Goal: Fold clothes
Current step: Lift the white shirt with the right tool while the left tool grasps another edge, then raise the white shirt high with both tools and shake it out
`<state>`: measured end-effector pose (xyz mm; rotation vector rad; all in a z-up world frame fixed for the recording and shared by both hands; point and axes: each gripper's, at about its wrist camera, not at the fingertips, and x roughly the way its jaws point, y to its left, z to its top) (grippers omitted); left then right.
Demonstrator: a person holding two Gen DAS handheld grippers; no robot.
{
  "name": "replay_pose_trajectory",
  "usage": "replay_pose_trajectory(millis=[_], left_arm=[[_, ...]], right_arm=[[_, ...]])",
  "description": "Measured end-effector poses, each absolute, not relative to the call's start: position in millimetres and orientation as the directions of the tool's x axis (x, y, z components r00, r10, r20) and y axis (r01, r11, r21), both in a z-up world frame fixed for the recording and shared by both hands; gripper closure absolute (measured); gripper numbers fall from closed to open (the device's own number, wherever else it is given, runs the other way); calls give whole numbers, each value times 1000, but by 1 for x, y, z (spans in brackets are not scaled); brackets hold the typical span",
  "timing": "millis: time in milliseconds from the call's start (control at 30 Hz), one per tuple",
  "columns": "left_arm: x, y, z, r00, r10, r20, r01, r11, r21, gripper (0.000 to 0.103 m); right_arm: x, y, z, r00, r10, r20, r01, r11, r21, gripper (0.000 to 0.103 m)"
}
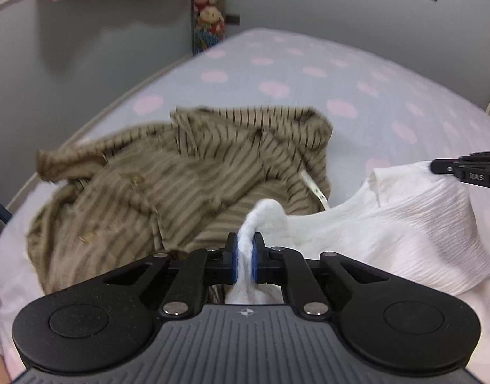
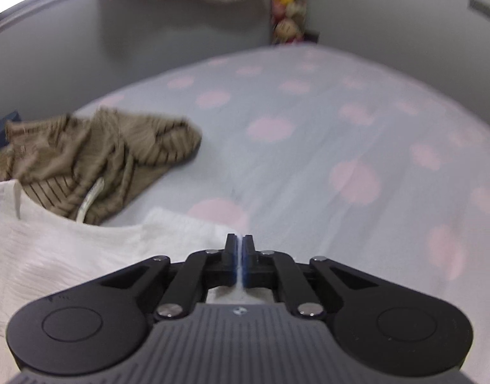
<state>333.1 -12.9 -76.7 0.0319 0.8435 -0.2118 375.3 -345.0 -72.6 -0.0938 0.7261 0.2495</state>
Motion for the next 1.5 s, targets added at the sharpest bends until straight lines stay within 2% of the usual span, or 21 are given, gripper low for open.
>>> replay_pose_trajectory(millis=[133,300,600,800,1133,1367,1500], left_arm=[[311,-18,-31,702,-195,-685,212,975,-60,97],[273,-32,43,788,-252,-561,254,964,-77,97],[181,-63,184,895,-372,-246,366,928,-70,97],[115,-69,255,889,-456,-46,454,890,-47,97],[23,-42,329,824,-506,253,533,845,-47,97],[-14,-24,343,773,-511,375,561,827,-30,97],[-26,-23,349,762,-505,405,554,832,-4,97]], right_arm=[[334,-366,-10,805,119,-581,-194,979,-68,100],[262,-391,80,898,30,-439,-109,982,-155,100],[95,-409,230,981,-178,-82,143,938,-317,100],[-2,-416,303,957,-278,85,290,895,-338,100],[-146,-382,363,911,-294,290,383,864,-327,100],[-234,-357,383,874,-281,397,417,852,-315,100],[-267,-348,378,860,-268,433,422,851,-312,100]])
